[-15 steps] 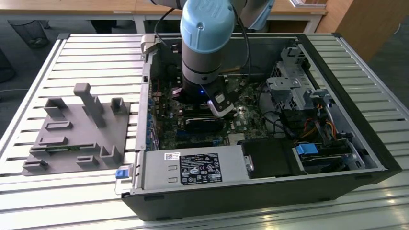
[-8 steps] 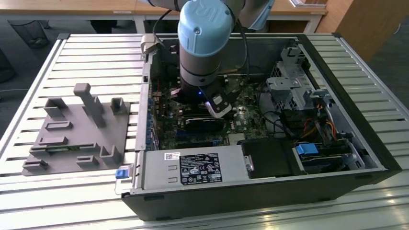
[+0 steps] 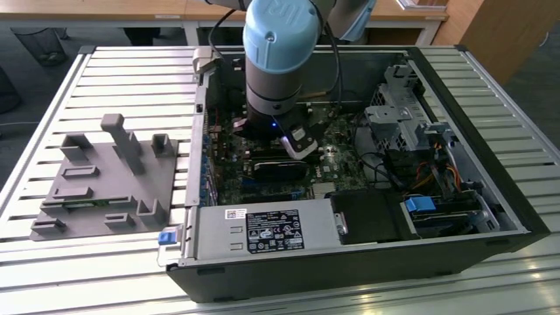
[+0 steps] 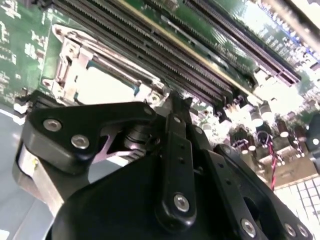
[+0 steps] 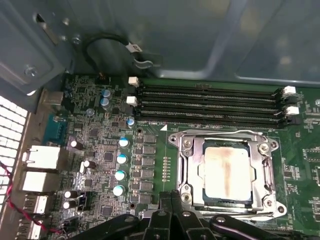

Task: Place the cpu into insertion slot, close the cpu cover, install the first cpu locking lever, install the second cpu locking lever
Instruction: 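Install the second cpu locking lever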

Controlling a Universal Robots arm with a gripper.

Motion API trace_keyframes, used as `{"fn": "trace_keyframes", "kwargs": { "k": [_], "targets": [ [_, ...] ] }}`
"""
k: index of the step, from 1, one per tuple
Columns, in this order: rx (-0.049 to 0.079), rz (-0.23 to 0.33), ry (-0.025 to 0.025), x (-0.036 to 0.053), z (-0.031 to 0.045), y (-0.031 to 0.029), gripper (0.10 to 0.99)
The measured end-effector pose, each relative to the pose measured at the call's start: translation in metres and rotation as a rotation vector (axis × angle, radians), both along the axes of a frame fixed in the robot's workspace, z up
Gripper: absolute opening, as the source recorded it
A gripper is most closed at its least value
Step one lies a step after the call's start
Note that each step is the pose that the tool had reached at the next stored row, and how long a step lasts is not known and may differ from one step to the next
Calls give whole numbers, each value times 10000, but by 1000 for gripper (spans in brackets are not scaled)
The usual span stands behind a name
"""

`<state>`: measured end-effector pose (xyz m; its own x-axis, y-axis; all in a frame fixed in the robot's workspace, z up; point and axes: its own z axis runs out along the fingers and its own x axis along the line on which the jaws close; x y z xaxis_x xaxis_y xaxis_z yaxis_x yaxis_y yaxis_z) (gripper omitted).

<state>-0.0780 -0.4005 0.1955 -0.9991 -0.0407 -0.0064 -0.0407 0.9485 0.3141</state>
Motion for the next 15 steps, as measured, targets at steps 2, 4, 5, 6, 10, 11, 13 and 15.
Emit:
{"fn": "trace_keyframes", "kwargs": {
  "k": [2, 4, 5, 6, 10, 11, 13, 15],
  "targets": [
    [2, 0, 0, 0, 34, 0, 122],
    [1, 0, 1, 0, 69, 0, 122],
    [2, 0, 1, 0, 83, 0, 122],
    [2, 0, 1, 0, 99, 0, 122],
    [4, 0, 3, 0, 165, 0, 122],
    [6, 0, 2, 0, 180, 0, 122],
    [13, 0, 3, 0, 206, 0, 122],
    [24, 0, 2, 0, 220, 0, 122]
  ]
}}
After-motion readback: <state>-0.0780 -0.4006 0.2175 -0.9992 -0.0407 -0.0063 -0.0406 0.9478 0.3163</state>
